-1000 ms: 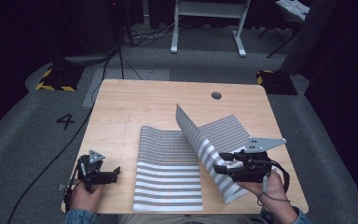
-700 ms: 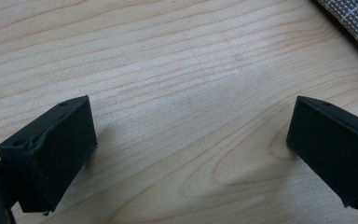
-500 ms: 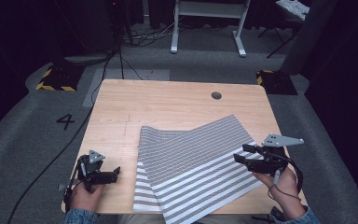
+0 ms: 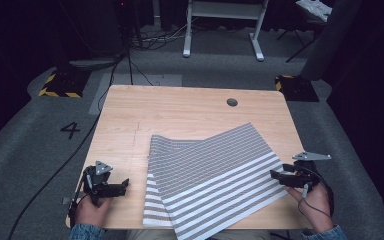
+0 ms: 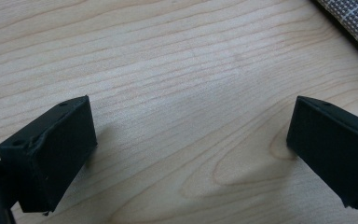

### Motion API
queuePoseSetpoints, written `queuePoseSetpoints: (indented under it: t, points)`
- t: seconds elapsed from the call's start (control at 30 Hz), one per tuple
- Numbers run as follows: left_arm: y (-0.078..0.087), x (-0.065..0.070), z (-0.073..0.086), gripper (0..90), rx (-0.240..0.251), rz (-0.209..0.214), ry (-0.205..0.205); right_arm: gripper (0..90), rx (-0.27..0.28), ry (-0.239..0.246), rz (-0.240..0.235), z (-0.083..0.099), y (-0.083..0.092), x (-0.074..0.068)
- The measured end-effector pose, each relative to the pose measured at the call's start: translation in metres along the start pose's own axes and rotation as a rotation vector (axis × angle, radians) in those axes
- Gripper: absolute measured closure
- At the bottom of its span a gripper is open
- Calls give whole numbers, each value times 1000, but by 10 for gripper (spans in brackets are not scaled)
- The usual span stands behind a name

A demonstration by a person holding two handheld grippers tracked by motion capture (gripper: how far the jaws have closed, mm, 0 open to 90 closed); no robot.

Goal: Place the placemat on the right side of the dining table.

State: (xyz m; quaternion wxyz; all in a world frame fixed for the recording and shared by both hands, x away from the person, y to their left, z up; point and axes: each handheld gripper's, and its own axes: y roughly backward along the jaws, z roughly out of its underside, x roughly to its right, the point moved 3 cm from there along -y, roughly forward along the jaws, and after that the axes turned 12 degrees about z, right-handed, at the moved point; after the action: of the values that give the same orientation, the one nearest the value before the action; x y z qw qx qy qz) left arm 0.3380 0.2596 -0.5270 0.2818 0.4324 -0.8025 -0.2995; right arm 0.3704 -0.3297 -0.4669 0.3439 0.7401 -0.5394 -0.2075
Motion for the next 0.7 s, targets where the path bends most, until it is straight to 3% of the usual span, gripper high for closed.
queuePoseSetpoints:
  t: [0.17, 0.37, 0.53, 0.57, 0.7]
  points:
    - [0, 0, 0, 15, 0, 0, 0, 310, -48, -54, 64, 22, -8, 20]
    - [0, 0, 0, 14, 0, 0, 0, 242, -79, -77, 122, 39, -10, 28]
    - [0, 0, 0, 14, 0, 0, 0, 198, -117, -64, 139, 46, -18, 27]
    - [0, 0, 0, 14, 0, 0, 0, 197, -106, -35, 155, 47, -18, 24]
    - [0, 0, 0, 14, 0, 0, 0, 226, -95, -38, 159, 48, -18, 21]
